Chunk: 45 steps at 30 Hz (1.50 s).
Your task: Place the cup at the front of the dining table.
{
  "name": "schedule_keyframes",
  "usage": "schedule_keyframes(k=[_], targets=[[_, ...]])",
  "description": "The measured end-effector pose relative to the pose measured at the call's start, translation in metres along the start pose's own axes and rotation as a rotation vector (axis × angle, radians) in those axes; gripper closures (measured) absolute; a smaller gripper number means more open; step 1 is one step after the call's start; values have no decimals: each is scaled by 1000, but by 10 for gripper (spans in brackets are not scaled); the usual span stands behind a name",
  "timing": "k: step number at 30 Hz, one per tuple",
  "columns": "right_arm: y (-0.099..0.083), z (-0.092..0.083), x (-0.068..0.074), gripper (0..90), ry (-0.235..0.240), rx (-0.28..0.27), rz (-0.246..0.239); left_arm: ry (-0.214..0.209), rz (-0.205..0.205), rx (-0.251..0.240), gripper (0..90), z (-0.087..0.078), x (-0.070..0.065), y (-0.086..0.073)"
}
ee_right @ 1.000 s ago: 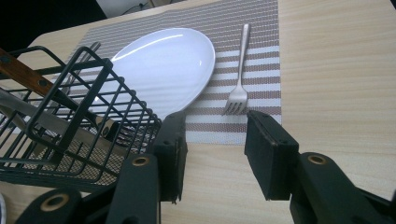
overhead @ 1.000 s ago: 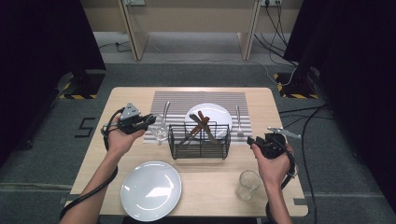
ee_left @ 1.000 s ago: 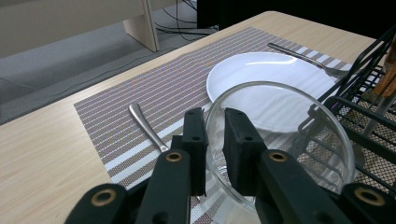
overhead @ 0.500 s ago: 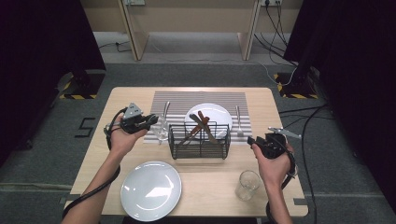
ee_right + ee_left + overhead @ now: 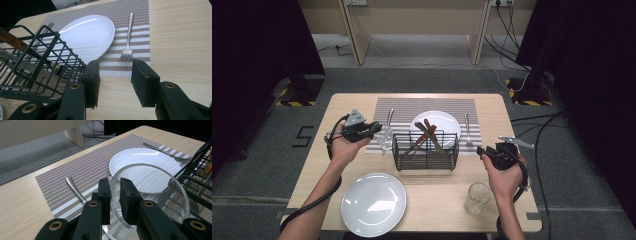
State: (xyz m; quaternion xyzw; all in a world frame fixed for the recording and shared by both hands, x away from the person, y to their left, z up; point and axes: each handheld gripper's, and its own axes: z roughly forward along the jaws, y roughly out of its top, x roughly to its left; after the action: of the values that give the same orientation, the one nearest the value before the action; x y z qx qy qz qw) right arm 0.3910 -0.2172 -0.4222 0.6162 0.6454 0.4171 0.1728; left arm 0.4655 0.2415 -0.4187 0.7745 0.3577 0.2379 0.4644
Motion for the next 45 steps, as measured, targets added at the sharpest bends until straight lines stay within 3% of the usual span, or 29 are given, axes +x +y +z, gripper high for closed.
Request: schedule_keyframes(k=[45], targets=[[1,-2,-2,584,-2,-6,7,3,-18,-13,789,4,5,2]])
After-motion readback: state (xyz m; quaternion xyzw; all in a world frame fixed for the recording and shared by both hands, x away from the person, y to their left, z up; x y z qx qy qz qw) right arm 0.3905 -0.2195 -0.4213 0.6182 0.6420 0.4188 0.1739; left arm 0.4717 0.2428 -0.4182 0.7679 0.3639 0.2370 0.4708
